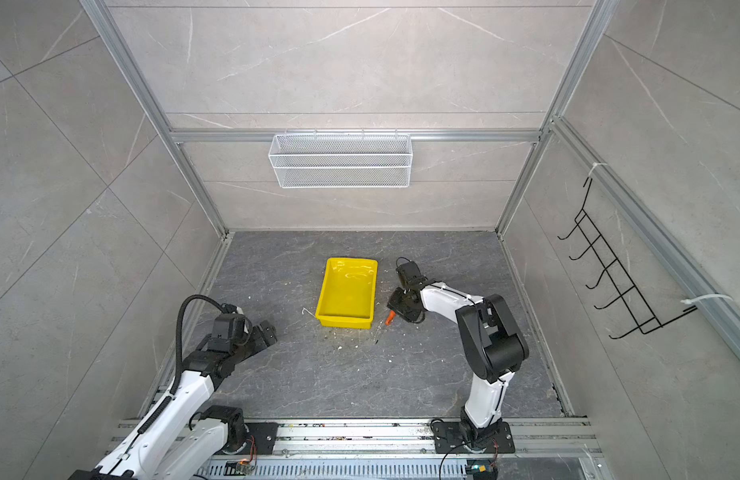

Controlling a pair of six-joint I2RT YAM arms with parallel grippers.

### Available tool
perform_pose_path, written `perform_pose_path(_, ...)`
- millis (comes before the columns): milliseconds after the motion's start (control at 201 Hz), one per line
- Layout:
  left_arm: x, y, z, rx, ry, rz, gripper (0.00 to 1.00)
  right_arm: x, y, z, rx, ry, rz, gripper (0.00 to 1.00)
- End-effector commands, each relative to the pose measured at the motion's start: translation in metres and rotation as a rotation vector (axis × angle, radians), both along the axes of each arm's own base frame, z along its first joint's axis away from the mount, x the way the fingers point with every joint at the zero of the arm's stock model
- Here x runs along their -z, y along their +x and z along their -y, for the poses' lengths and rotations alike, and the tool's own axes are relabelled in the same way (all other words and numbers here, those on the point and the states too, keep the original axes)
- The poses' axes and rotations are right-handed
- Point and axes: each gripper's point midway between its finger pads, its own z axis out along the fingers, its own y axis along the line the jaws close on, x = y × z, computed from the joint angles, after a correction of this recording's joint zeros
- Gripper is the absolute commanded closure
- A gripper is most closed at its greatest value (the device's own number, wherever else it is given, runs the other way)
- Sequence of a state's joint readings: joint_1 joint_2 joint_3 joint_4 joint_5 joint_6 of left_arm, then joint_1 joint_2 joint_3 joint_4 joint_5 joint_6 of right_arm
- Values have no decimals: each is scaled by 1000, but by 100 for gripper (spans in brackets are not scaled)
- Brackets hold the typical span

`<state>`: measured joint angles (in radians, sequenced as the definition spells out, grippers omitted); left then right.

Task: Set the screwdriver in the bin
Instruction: 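Lower the right gripper over the orange screwdriver handle and close on it, then lift the screwdriver with the right gripper and carry it over the yellow bin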

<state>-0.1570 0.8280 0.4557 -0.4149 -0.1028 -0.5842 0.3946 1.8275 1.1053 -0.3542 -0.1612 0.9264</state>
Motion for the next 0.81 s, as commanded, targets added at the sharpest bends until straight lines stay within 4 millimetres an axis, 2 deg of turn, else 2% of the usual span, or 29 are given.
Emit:
perform_pose_path(0,-8,6,-2,-22,-1,29,0,6,-5,-4,-12,-17,-21,56)
perform_pose_path(214,-4,5,0,-14,-9,10,0,11,-20,-1,-13,-40,-38,57)
perform_pose_path(349,-6,4,-1,-20,-8,11,0,11,-20,4,-19,-73,-33,58)
perform_pose_path(478,-6,3,-2,-23,-9,23,0,20,-22,13,-28,-135,-50,60)
perform_pose_path(548,-7,3,-1,-20,-15,27,0,26,-20,17,-39,-171,-58,63)
perform_pose_path(682,-4,4,0,-18,-16,17,0,35,-22,16,-47,-171,-76,83)
perform_pose_path(802,-3,5,-1,-23,-7,6,0,28,-25,18,-50,-166,-62,84)
